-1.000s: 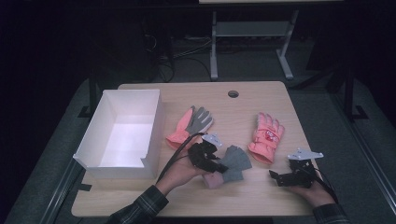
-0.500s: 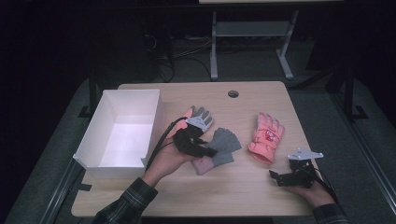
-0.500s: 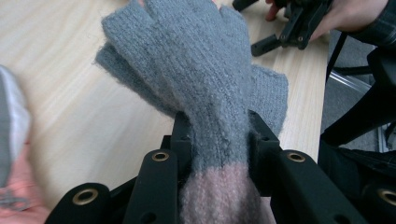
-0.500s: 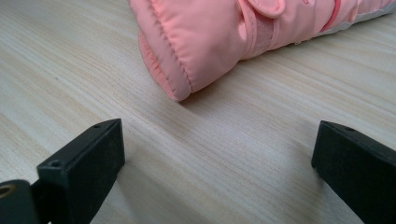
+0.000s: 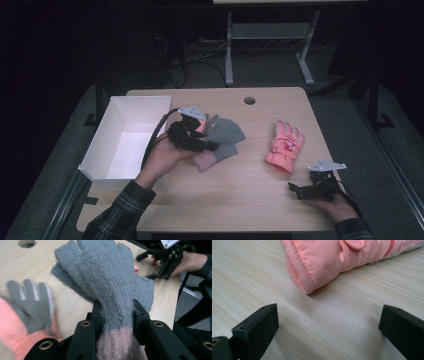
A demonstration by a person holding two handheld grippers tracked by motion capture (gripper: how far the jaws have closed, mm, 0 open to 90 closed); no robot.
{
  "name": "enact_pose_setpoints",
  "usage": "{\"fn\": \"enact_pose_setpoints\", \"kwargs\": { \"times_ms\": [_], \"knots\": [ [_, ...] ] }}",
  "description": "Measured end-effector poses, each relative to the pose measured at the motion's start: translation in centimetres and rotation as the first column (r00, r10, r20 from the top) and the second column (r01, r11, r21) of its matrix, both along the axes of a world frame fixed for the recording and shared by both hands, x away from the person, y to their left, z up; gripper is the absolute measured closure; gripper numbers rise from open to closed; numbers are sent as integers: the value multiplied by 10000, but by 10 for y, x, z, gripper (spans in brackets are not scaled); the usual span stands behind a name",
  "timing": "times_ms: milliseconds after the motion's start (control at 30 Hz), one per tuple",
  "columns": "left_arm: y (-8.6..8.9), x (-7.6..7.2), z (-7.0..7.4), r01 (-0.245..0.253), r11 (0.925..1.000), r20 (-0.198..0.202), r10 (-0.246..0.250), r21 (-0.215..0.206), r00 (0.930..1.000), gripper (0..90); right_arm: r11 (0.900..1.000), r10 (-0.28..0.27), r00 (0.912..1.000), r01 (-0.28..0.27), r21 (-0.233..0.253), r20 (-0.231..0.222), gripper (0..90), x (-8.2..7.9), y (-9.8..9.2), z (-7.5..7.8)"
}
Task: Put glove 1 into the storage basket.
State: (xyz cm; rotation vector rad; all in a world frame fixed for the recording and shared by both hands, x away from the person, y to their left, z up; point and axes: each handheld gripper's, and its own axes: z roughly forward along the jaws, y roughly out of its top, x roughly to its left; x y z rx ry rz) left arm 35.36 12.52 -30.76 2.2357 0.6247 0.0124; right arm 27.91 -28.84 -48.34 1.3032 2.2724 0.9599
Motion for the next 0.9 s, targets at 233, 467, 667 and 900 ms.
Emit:
{"fn": "enact_pose_setpoints", "kwargs": {
  "times_ms": [233, 467, 667, 900],
  "knots": [
    [31, 10, 17, -874, 9961, 282, 877, -102, 9957, 693, 10000, -6, 10000, 6, 7, -5, 21, 0, 0, 0],
    [62, 16, 28, -1662, 9858, 471, 1672, -243, 9848, 692, 10000, -1, 10000, 1, 4, -2, 21, 0, 0, 0],
    [88, 21, 31, -2454, 9687, 576, 2472, -361, 9672, 692, 10000, 0, 10000, 0, 1, -2, 21, 0, 0, 0],
    [123, 27, 31, -3525, 9354, 781, 3536, -284, 9321, 692, 10000, 0, 10000, 0, 1, 0, 21, 0, 0, 0]
  ]
}}
